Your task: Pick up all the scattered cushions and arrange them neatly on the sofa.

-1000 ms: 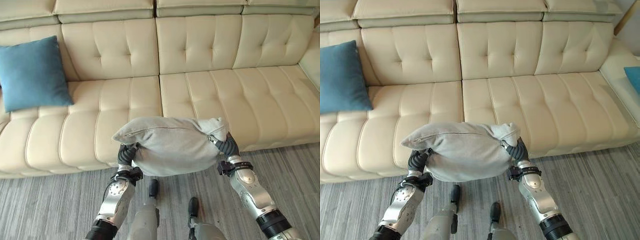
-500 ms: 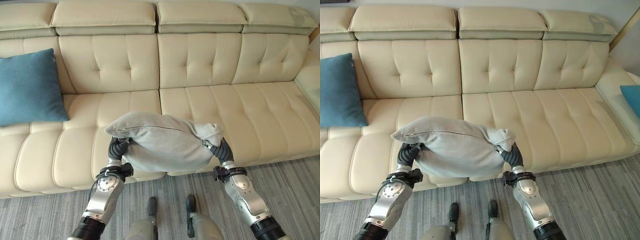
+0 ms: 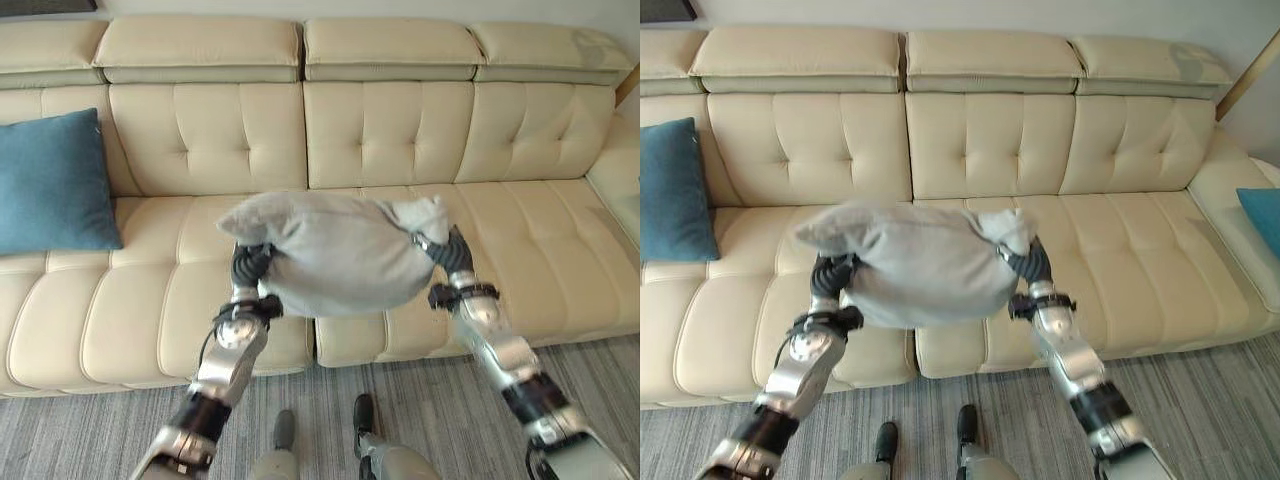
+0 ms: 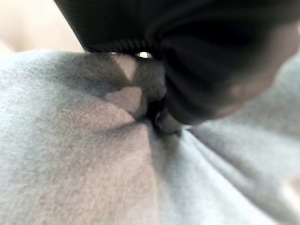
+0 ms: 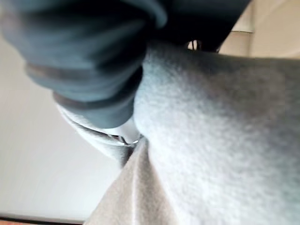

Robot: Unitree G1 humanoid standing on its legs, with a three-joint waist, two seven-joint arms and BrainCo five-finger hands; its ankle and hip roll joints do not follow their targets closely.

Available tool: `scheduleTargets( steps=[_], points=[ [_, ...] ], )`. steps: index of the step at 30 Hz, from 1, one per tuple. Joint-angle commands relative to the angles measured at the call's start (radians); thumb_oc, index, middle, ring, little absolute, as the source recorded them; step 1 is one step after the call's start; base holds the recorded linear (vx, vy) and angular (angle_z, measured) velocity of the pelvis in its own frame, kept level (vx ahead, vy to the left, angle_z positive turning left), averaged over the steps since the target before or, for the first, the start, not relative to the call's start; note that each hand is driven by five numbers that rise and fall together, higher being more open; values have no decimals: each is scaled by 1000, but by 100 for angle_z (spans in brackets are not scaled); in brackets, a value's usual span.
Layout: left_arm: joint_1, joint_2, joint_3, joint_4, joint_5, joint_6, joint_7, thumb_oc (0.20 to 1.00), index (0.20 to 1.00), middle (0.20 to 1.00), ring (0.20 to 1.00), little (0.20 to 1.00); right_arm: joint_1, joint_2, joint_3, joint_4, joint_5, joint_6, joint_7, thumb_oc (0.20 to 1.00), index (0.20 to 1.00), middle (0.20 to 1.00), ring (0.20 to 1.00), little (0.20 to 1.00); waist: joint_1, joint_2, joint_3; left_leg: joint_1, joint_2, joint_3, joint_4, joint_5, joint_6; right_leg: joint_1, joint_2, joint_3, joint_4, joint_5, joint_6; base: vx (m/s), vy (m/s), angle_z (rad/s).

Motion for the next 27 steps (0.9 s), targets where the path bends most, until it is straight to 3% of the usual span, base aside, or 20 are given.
scheduleTargets(
  steps=[1, 7, 8, 14, 17, 18, 19, 20, 21, 27],
  points=[
    [-279, 16, -125, -5, 24, -127, 0, 200, 200, 200, 200, 200, -225, 25, 91, -5, 28, -86, -10, 200, 200, 200, 200, 200, 14, 2, -29, 4, -26, -7, -6, -95, 11, 29, -54, 19, 102, -209, 89, -82, -23, 14],
    [-533, 85, -186, 228, -15, -126, 6, 200, 200, 200, 200, 200, -485, -14, 149, 207, 80, -82, -47, 200, 200, 200, 200, 200, 11, -1, 23, -111, -22, -21, 7, -60, -1, -80, -47, 21, 143, -199, 87, -73, -19, 10],
    [-684, 132, -236, 382, -5, -112, 6, 200, 200, 200, 200, 200, -604, -32, 173, 337, 131, -95, -58, 200, 200, 200, 200, 200, 9, -1, 53, -172, -17, -31, 15, -43, -13, -138, -47, 12, 159, -193, 88, -66, -18, 5],
    [-884, 173, -318, 601, 36, -90, -4, 200, 200, 200, 200, 200, -757, -34, 187, 507, 213, -132, -78, 200, 200, 200, 200, 200, 7, -3, 86, -263, -11, -36, 6, -14, -33, -223, -45, -11, 142, -160, 95, -59, -22, 14],
    [-1014, 156, -376, 779, 141, -66, 30, 200, 200, 200, 200, 200, -863, -25, 201, 673, 203, -159, -128, 200, 200, 200, 200, 200, 9, -3, 83, -372, -15, -38, -9, 14, -53, -310, -44, -31, 87, -113, 112, -53, -8, 8],
    [-1035, 156, -395, 804, 175, -57, 36, 398, 398, 398, 398, 398, -886, -33, 211, 707, 180, -158, -152, 200, 200, 200, 200, 200, 8, -2, 80, -398, -16, -39, -9, 19, -58, -327, -46, -35, 70, -102, 115, -13, 5, 13],
    [-1056, 160, -415, 833, 204, -51, 37, 492, 492, 492, 492, 492, -902, -35, 223, 735, 155, -154, -165, 200, 200, 200, 200, 200, 9, 1, 78, -416, -18, -38, -9, 25, -61, -340, -47, -37, 59, -93, 119, -7, 10, 14],
    [-1069, 163, -424, 845, 225, -45, 46, 922, 922, 922, 922, 922, -914, -37, 240, 759, 127, -138, -176, 382, 382, 382, 382, 382, 10, 0, 74, -436, -20, -37, -9, 28, -64, -355, -47, -38, 49, -85, 122, 1, 36, 13],
    [-1082, 176, -435, 861, 247, -38, 54, 1000, 1000, 1000, 1000, 1000, -932, -44, 264, 782, 85, -116, -185, 1000, 1000, 1000, 1000, 1000, 10, -2, 69, -452, -25, -38, -9, 31, -65, -366, -47, -36, 38, -74, 125, 13, 45, 10],
    [-1087, 242, -446, 895, 271, -15, 63, 1000, 1000, 1000, 1000, 1000, -952, -70, 356, 836, 0, -53, -165, 1000, 1000, 1000, 1000, 1000, 12, -10, 38, -463, -35, -39, -9, 30, -66, -370, -48, -29, 6, -56, 132, 30, 28, 2]
  ],
)
